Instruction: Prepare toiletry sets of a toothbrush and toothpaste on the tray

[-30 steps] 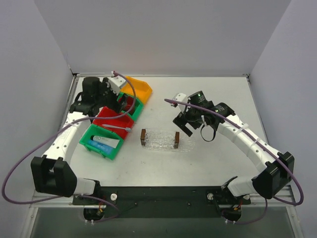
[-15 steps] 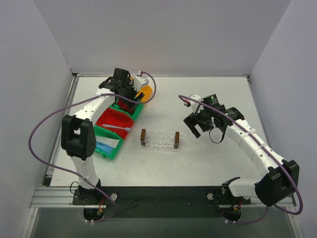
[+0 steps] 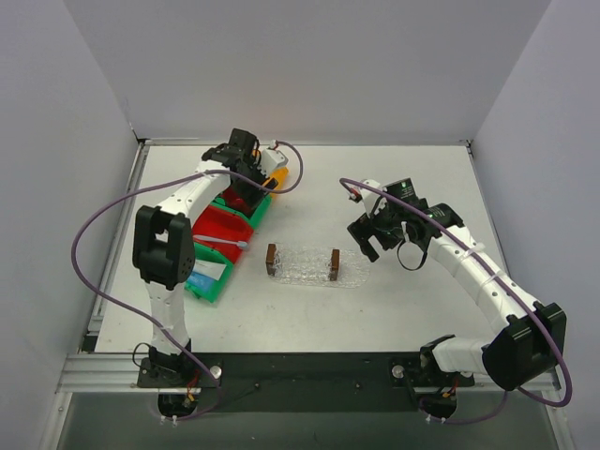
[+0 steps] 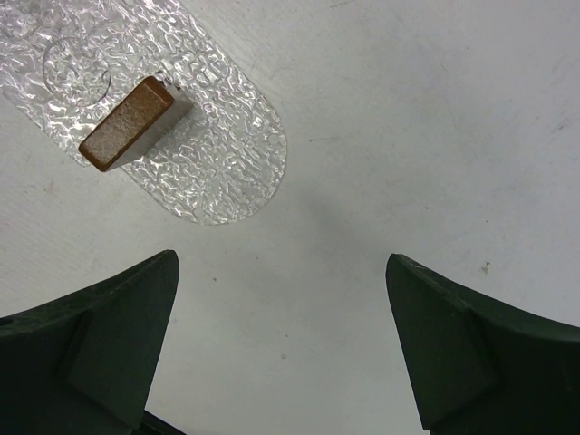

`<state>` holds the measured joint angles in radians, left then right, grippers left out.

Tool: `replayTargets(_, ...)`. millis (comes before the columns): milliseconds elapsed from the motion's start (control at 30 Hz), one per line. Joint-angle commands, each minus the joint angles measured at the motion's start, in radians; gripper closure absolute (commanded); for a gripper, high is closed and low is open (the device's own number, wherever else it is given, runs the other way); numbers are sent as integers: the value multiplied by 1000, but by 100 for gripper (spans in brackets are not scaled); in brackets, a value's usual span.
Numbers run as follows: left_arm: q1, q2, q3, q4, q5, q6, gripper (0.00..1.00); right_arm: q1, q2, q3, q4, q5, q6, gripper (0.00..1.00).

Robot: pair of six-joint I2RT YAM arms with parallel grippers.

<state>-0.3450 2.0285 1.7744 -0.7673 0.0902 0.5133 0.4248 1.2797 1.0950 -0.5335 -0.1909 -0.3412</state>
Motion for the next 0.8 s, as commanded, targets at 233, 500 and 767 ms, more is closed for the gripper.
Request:
replayTargets(233,3,67,63,-10,-56,-10,30,-4,-29,-12,0,-24,-7,9)
replayTargets(500,9,90,48,17,-66,-13,42,-6,-20,-15,-2,-24,-12,9)
replayTargets(767,14,91,39,40,-73,-19,61,-8,-14,-20,0,-27,-15,10)
